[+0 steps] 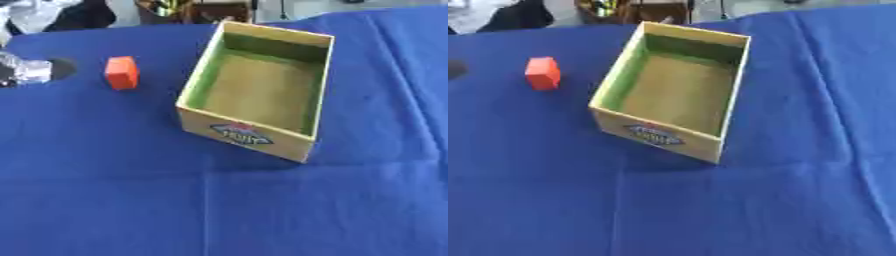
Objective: Pick up objects on the table and place them in the box.
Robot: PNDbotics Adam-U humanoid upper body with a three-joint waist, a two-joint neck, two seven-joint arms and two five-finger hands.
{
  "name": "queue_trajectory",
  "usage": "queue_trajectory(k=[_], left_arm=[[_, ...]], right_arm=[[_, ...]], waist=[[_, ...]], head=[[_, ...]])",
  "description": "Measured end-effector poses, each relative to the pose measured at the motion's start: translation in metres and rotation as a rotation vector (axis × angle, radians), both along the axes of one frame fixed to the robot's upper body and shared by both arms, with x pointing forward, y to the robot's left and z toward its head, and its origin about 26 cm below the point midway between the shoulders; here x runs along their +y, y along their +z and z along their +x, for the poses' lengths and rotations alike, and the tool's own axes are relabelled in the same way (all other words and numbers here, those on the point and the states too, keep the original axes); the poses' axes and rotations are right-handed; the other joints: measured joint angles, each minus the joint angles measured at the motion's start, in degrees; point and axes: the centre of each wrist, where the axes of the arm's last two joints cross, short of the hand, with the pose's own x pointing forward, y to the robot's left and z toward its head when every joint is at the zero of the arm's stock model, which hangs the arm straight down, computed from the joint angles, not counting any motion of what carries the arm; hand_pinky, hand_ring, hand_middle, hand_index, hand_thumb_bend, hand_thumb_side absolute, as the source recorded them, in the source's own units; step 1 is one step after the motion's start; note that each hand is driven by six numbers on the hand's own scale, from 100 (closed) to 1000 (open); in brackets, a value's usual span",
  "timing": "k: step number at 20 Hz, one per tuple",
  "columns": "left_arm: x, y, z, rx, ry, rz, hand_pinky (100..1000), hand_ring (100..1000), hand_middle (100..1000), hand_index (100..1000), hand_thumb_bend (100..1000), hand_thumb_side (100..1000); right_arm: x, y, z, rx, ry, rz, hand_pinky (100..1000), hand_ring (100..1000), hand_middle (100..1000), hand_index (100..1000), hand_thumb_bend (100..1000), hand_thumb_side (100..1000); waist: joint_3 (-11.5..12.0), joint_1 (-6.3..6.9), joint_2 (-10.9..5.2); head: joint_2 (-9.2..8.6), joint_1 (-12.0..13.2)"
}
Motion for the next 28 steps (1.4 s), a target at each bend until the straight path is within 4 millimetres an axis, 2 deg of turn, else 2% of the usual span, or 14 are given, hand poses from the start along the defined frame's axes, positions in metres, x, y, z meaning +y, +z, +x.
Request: queue_trajectory(k=[3, 5, 8, 13, 21, 23, 28], left_arm=[[-0.001, -0.001, 0.002, 0.035, 0.000, 0.001, 810, 907, 886, 1000, 577, 1000], [0.000, -0.002, 0.005, 0.059, 0.001, 0.001, 798, 896, 876, 1000, 526, 944], [0.000, -0.003, 0.012, 0.104, 0.006, -0.012, 759, 877, 873, 1000, 510, 905], [0.003, -0.001, 0.031, 0.164, 0.022, -0.030, 725, 855, 867, 996, 531, 877], [0.007, -0.001, 0.062, 0.226, 0.056, -0.045, 730, 872, 893, 998, 559, 855], [0.009, -0.004, 0.069, 0.244, 0.067, -0.050, 731, 873, 894, 996, 591, 844], [0.013, -0.008, 0.088, 0.270, 0.100, -0.040, 748, 883, 905, 1000, 605, 831]], right_arm=[[0.002, -0.002, 0.001, -0.009, 0.028, 0.006, 816, 811, 831, 856, 100, 771], [0.003, -0.003, 0.001, -0.013, 0.043, 0.009, 815, 810, 829, 853, 100, 761], [0.003, -0.003, 0.001, -0.016, 0.050, 0.011, 815, 807, 825, 851, 100, 754], [0.004, -0.003, 0.001, -0.013, 0.048, 0.014, 813, 802, 821, 848, 100, 744], [0.005, -0.005, 0.002, 0.001, 0.077, 0.037, 810, 795, 814, 844, 100, 726], [0.006, -0.005, 0.002, 0.005, 0.085, 0.047, 816, 795, 813, 843, 100, 723], [0.008, -0.004, 0.003, 0.009, 0.096, 0.052, 816, 794, 813, 840, 100, 718]], waist=[[-0.17, 0.00, 0.00], [-0.30, 0.00, 0.01], [-0.61, 0.00, 0.05], [-0.90, -0.04, 0.16], [-2.24, -0.09, 0.19], [-2.46, -0.09, 0.38], [-3.12, -0.09, 0.73]], head=[[0.01, 0.42], [0.01, 0.61], [0.00, 0.91], [0.03, 0.96], [0.36, 1.15], [0.15, 1.41], [-0.94, 1.87]])
